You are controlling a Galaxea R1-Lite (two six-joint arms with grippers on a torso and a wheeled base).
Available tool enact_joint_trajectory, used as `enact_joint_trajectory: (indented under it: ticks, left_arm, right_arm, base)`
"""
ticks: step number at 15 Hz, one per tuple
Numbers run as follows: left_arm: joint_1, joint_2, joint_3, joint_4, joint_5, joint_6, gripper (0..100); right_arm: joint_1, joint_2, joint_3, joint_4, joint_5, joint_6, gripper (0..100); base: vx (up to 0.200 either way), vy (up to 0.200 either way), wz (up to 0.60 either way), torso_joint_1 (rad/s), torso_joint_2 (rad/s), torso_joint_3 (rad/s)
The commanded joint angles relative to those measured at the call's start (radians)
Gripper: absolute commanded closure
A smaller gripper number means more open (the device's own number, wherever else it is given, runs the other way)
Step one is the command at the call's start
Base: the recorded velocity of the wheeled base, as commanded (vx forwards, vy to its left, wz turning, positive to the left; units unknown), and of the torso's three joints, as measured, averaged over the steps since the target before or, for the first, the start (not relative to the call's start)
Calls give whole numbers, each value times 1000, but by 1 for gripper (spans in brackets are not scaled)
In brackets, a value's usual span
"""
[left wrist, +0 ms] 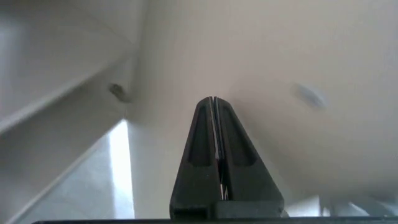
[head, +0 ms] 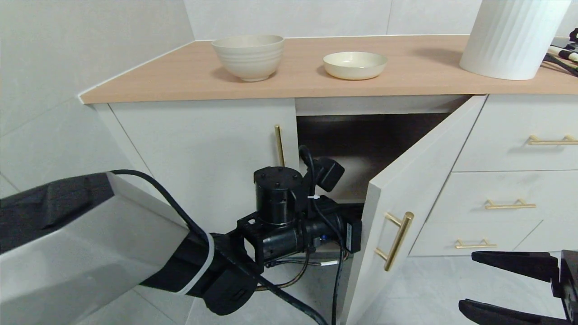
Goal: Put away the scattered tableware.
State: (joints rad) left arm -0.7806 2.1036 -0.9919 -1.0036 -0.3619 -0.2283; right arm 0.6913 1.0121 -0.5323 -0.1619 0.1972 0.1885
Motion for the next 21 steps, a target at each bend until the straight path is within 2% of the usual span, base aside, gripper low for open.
enact_joint_trajectory:
  ticks: [1,4,9,12,15,18,21]
  left_arm:
    - [1,55,-37,5,4,-2,100]
    - [-5,24,-28,3,23,-2,100]
    - [-19,36,-51,22,23,0,100]
    - [-19,72,-88,22,23,-2,100]
    - [-29,62,-85,19,24,-2,100]
    - [-95,52,-85,17,49,0,100]
    - [-249,39,-80,17,80,4,100]
  right_arm:
    - [1,-9,-1,-1,1,0,0]
    - [1,-9,-3,-2,1,0,0]
    - [1,-10,-1,-2,1,0,0]
    - [1,-10,-1,-4,1,-1,0]
    - [2,-26,-6,-5,4,-3,0]
    - [7,-56,-9,-7,14,-46,0]
    - [39,-145,-6,-8,105,-58,0]
  base:
    - [0,0,0,0,0,0]
    - [0,0,0,0,0,0]
    - [-200,0,0,4,0,0]
    - [0,0,0,0,0,0]
    - [0,0,0,0,0,0]
    - [0,0,0,0,0,0]
    - [0,0,0,0,0,0]
